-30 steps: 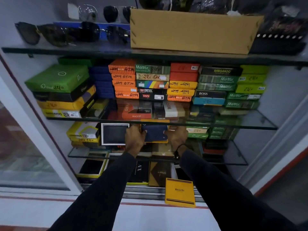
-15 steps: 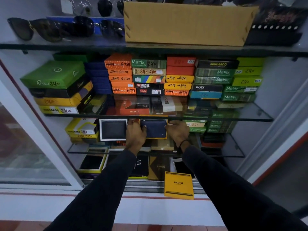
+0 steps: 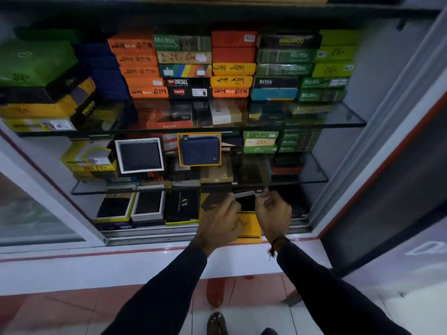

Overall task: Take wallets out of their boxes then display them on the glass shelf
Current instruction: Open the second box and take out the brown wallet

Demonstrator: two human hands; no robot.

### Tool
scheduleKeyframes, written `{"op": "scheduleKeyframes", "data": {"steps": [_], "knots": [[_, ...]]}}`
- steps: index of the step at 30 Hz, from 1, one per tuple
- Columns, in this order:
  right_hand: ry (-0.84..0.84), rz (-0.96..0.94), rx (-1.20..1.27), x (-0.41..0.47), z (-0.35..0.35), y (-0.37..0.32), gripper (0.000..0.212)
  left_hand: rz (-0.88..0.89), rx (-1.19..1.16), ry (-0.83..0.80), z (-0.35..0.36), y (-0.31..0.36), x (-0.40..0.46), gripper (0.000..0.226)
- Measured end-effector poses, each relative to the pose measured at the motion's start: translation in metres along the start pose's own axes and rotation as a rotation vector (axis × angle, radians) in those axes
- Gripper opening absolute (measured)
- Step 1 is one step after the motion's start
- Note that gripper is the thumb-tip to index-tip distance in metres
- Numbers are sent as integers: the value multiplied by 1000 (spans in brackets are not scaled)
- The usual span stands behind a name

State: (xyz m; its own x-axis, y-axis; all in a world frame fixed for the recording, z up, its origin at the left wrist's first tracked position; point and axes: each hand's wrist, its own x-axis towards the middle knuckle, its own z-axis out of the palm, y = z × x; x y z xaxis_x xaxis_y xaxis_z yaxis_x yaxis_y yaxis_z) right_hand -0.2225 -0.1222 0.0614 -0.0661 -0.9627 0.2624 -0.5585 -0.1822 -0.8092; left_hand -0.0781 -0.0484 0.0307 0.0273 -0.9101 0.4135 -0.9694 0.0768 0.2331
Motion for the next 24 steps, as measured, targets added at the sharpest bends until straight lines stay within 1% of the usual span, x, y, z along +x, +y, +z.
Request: {"op": "scheduleKeyframes", "data": {"steps": [1, 2, 4, 6, 8, 10, 12, 15, 17, 19, 21, 23, 24], "knots": [[-42, 43, -32, -8, -3, 15, 14, 20, 10, -131, 10, 6, -3, 37], [-123, 103, -80, -13, -3, 28, 15, 4, 13, -257, 18, 10, -4, 52], [-326, 244, -132, -15, -2, 50, 22, -58, 5, -436, 32, 17, 0, 82], [-441, 436, -11, -15, 2, 58, 26, -76, 34, -550, 44, 22, 9, 107], [-490, 613, 110, -11, 4, 62, 27, -78, 74, -635, 54, 28, 21, 122], [-566, 725, 201, -7, 6, 64, 34, -83, 119, -684, 59, 32, 29, 126], [-617, 794, 241, -2, 6, 66, 38, -103, 130, -690, 65, 35, 36, 126], [-677, 821, 262, 1, 7, 69, 34, -103, 99, -674, 65, 36, 43, 129], [-655, 807, 268, 2, 9, 69, 24, -114, 38, -668, 61, 31, 44, 129], [-666, 752, 219, 3, 13, 73, 11, -143, -30, -643, 53, 21, 43, 127], [-673, 700, 129, 3, 17, 76, 7, -209, -136, -603, 42, 9, 42, 125], [-587, 656, 20, 0, 20, 76, 13, -257, -245, -574, 26, -8, 39, 124], [-543, 627, -16, -1, 22, 77, 9, -266, -291, -560, 19, -19, 36, 123]]}}
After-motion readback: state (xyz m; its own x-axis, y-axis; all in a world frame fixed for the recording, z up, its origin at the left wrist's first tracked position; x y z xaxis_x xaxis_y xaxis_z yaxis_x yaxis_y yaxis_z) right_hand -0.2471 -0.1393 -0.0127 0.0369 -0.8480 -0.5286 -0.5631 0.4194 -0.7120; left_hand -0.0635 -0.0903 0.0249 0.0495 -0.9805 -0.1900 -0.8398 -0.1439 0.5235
